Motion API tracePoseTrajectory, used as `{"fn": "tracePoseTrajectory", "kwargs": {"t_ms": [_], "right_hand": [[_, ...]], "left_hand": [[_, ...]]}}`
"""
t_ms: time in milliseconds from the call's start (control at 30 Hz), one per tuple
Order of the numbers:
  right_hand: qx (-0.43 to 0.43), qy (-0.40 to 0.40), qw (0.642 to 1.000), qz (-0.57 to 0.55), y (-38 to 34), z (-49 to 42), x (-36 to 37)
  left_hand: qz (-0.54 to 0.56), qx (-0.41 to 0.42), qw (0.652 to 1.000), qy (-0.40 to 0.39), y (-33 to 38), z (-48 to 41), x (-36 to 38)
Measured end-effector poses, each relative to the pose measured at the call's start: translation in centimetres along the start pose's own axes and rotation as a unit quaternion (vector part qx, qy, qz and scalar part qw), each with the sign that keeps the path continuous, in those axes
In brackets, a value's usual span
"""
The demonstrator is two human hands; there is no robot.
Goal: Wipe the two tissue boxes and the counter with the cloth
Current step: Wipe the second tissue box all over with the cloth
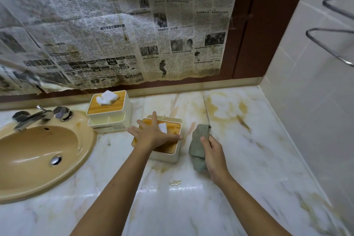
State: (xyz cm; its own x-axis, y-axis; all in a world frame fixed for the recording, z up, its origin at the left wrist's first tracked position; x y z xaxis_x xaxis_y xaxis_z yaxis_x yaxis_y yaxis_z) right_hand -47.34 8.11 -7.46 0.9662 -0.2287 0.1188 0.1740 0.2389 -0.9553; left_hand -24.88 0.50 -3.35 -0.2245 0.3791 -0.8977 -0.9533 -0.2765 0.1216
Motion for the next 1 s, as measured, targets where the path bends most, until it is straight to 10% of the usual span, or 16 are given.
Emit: {"fn": "tracePoseTrajectory", "kwargs": {"t_ms": [533,1000], "right_hand": [[0.016,0.029,0.997,-0.068,-0.6,-1.2,0.2],[-0.036,-0.041,0.998,0.009,0.0,-0.7,4.4]], "left_hand": [[-0.195,0.262,0.945,-0.036,1.5,1.0,-0.2],[-0.016,-0.015,1.0,0.002,-2.7,1.3,-1.5]]}}
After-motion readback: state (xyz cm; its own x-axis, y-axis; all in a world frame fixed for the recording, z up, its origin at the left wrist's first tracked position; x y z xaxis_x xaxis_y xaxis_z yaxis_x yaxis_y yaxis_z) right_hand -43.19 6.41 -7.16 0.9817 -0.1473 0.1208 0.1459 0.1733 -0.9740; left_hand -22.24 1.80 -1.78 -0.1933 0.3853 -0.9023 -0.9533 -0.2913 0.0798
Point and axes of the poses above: each hand's wrist, its own z-axis away from the middle knuckle, its own x-axis out of the palm, y = z × x, the point moved 10 cm from there along -z, towards the middle knuckle, and after that the axes turned 3 degrees about -z, right-handed, at the moved point
